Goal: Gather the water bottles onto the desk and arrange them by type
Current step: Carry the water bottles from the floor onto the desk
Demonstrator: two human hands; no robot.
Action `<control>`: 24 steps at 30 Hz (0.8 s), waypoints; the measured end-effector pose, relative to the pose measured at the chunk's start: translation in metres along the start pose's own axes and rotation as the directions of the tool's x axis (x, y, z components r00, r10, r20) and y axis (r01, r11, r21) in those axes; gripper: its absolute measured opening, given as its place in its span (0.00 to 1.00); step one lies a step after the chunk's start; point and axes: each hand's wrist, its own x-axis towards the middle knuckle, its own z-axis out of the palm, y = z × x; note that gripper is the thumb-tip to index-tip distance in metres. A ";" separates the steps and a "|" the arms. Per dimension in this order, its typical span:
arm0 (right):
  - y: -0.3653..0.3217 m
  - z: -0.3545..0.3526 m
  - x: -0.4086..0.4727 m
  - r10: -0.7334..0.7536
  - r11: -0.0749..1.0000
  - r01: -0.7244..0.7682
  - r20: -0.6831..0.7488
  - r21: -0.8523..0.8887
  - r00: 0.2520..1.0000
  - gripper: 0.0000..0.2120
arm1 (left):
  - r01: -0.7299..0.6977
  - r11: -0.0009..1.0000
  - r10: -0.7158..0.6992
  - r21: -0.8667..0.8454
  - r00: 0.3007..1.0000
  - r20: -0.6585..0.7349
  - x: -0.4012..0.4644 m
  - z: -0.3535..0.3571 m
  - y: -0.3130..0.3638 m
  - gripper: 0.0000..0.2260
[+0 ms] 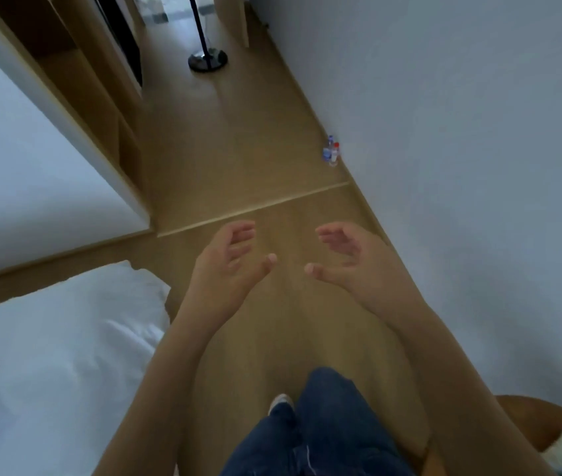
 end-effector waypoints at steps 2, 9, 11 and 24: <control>0.002 -0.008 0.043 0.029 0.999 -0.029 -0.022 0.020 0.999 0.26 | 0.008 1.000 -0.009 0.013 0.998 0.055 0.048 0.003 0.000 0.24; 0.023 -0.055 0.223 0.094 0.995 -0.089 -0.109 0.056 0.990 0.24 | 0.054 0.998 -0.052 -0.014 0.992 0.115 0.237 0.034 0.003 0.24; 0.023 -0.073 0.280 0.102 0.994 -0.095 -0.121 0.058 0.987 0.24 | 0.080 0.997 -0.077 -0.016 0.989 0.127 0.296 0.043 0.009 0.23; 0.015 -0.145 0.561 0.236 0.972 -0.227 -0.233 0.063 0.943 0.24 | 0.137 0.990 -0.124 -0.045 0.966 0.229 0.605 0.063 0.034 0.22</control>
